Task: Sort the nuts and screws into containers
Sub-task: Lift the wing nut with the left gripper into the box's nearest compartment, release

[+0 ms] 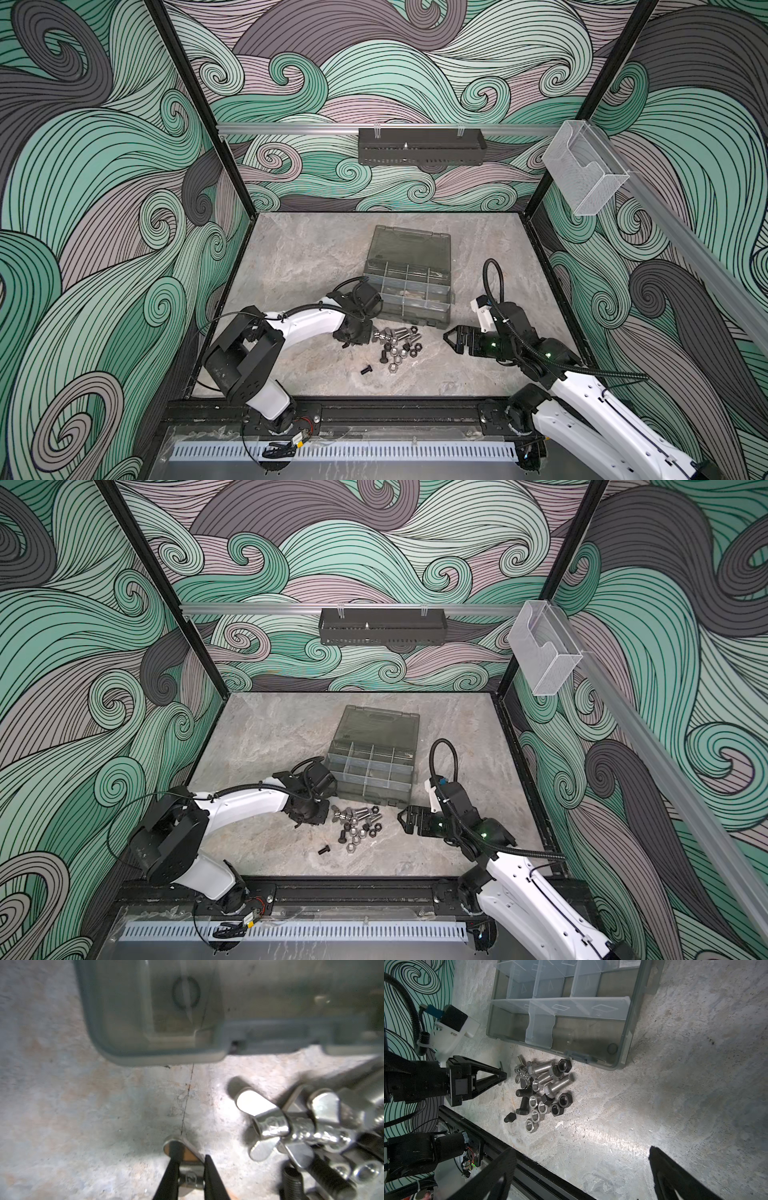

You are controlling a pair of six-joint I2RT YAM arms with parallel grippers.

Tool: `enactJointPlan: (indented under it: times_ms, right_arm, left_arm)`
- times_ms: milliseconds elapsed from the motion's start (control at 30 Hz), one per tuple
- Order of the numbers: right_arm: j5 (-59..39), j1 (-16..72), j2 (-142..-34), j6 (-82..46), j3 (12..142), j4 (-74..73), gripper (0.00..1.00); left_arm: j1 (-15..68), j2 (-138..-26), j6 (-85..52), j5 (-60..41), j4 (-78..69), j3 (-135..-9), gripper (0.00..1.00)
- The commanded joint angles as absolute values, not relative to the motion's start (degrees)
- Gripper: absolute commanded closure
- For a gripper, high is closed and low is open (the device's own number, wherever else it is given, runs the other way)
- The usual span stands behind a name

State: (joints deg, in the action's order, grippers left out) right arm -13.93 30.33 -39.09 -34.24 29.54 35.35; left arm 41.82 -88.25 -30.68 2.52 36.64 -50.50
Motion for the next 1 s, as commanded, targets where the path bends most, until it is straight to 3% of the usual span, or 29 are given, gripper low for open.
enactJointPlan:
  times_ms: [0,400,967]
  right_arm:
    - [-12.91,30.67,-38.17,-33.22,30.81,36.93,0.0]
    - [-11.62,30.67,-36.59,-33.34,30.04,37.53,0.0]
    - [-10.37,30.67,-34.57,-35.34,28.87,37.91,0.01]
  left_arm:
    - [42.19,-85.24,-28.79,4.0,40.61,-55.12,0.81]
    - [42.19,-86.0,-23.96,2.06,41.43,-66.05,0.82]
    - [41.06,-100.37,-19.4,0.94,36.38,-72.65,0.82]
